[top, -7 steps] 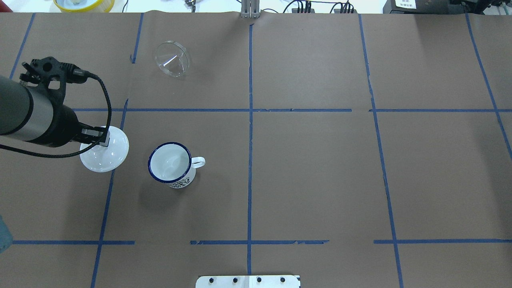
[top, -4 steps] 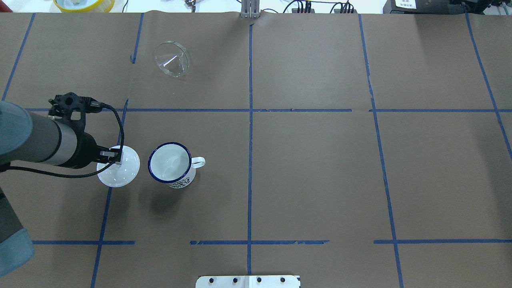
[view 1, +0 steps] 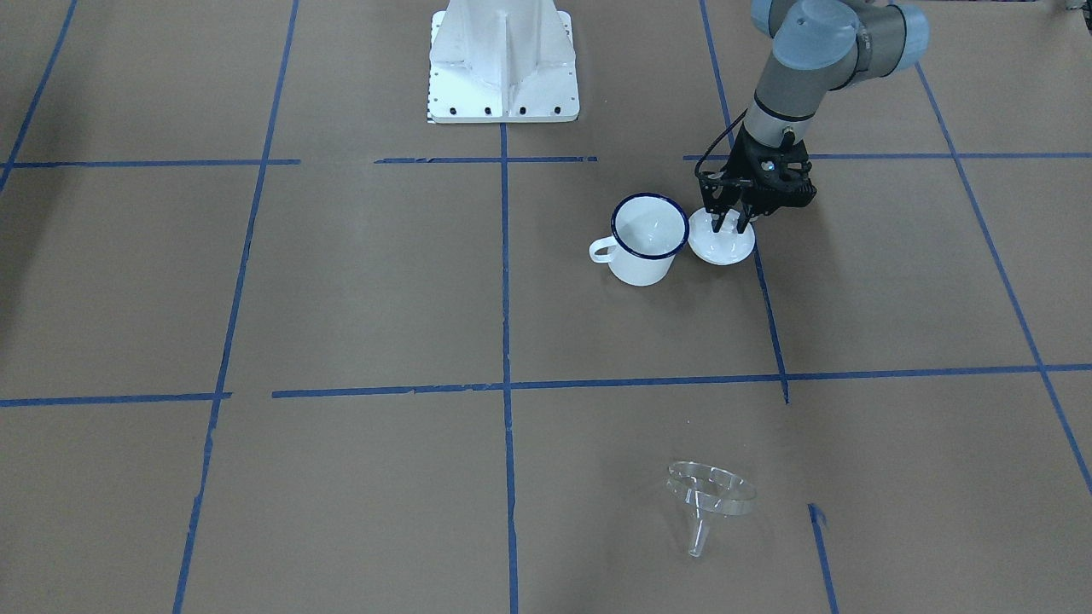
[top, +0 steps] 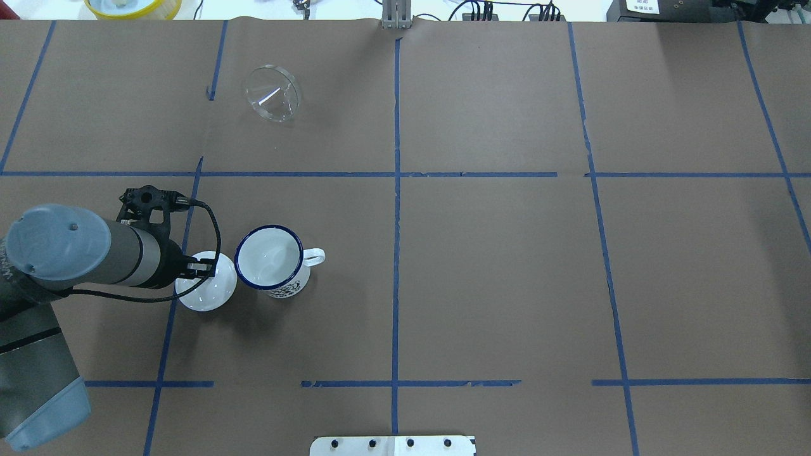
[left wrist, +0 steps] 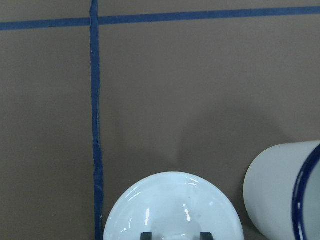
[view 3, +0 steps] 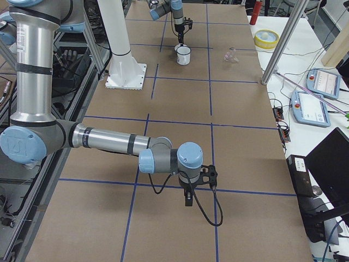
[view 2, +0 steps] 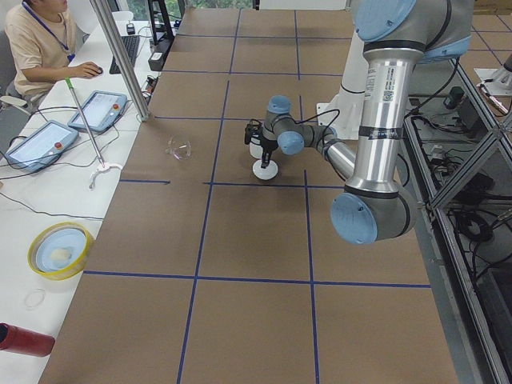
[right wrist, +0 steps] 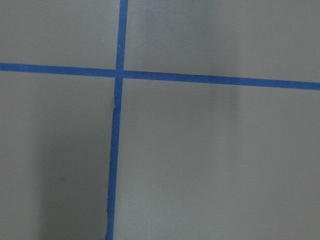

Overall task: Place funnel on cup
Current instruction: 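Set the lid on the table beside the mug and open the left gripper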

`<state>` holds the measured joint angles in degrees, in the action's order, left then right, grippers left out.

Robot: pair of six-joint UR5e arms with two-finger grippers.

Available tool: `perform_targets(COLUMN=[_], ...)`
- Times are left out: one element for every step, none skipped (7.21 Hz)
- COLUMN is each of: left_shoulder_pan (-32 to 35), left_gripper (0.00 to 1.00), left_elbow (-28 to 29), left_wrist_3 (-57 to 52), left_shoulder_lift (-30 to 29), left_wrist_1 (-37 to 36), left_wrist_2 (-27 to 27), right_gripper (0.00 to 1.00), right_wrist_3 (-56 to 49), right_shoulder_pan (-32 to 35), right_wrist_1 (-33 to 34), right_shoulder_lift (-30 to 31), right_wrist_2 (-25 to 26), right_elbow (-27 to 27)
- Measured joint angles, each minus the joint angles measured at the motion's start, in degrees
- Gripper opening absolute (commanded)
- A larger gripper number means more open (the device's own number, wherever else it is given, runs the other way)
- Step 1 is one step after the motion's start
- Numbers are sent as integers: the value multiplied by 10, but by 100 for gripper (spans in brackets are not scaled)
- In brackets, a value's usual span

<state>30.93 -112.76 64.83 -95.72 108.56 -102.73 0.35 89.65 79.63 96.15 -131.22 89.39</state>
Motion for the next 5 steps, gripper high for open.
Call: perform_targets(left_shoulder_pan=[-2, -3, -3, -3, -3], left_gripper=[12, 40, 88, 100, 100], left_elbow=[5, 8, 8, 9, 9], left_wrist_3=[1, 0, 0, -1, -1], left_shoulder_lift=[0, 0, 0, -1, -1], left_wrist_1=[7, 11, 12, 13, 13], left_wrist_2=[1, 1, 2, 2, 2], right_gripper=[100, 100, 100, 100, 100], right_wrist_3=[0, 0, 0, 0, 0], right_shoulder_pan=[0, 0, 0, 0, 0], right_wrist_1=[0, 0, 0, 0, 0], right_shoulder_lift=[0, 0, 0, 0, 0], right_wrist_2=[0, 0, 0, 0, 0], right_elbow=[0, 0, 0, 0, 0])
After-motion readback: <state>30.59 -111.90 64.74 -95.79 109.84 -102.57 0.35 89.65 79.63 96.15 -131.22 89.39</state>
